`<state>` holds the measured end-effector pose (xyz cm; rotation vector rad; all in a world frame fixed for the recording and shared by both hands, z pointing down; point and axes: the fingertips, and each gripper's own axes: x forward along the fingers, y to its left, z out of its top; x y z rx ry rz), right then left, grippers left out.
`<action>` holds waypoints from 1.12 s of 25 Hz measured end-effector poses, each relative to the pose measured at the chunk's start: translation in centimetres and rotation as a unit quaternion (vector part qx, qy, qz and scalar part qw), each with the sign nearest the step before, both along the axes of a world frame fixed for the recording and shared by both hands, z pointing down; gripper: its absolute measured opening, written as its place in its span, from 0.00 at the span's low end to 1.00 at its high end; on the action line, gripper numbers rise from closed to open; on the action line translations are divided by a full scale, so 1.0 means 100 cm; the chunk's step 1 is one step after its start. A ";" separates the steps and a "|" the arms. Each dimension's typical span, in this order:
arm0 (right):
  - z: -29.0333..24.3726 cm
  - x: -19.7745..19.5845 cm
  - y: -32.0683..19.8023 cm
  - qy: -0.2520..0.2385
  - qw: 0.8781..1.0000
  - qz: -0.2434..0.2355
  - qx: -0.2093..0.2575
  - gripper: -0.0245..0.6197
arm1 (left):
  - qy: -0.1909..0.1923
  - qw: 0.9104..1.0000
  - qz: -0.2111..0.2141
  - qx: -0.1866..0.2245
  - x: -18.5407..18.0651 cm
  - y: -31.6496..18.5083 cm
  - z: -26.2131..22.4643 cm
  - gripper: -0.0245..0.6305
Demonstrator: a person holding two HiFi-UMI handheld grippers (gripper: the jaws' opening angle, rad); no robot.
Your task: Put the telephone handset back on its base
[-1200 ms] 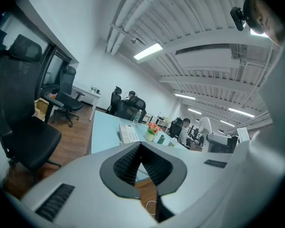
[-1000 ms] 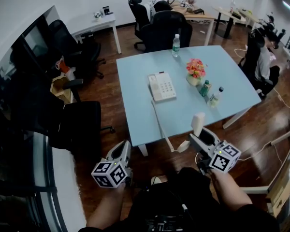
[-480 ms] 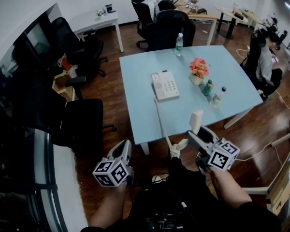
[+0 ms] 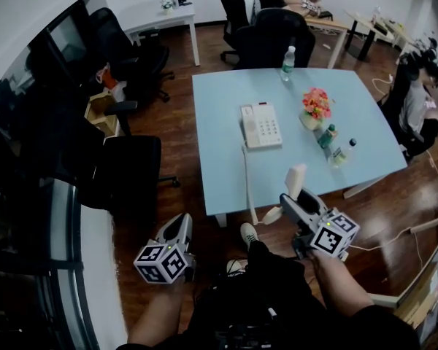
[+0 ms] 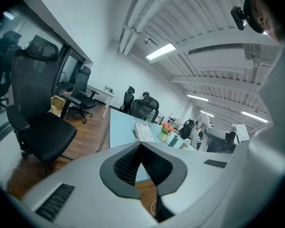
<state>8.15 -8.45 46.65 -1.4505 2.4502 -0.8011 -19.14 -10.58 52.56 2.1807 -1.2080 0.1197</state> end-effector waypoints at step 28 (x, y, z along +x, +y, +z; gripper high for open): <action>0.153 0.040 -0.315 0.076 0.977 -0.011 -0.200 0.41 | -0.041 0.987 -0.153 -0.025 -0.032 -0.097 -0.006 0.04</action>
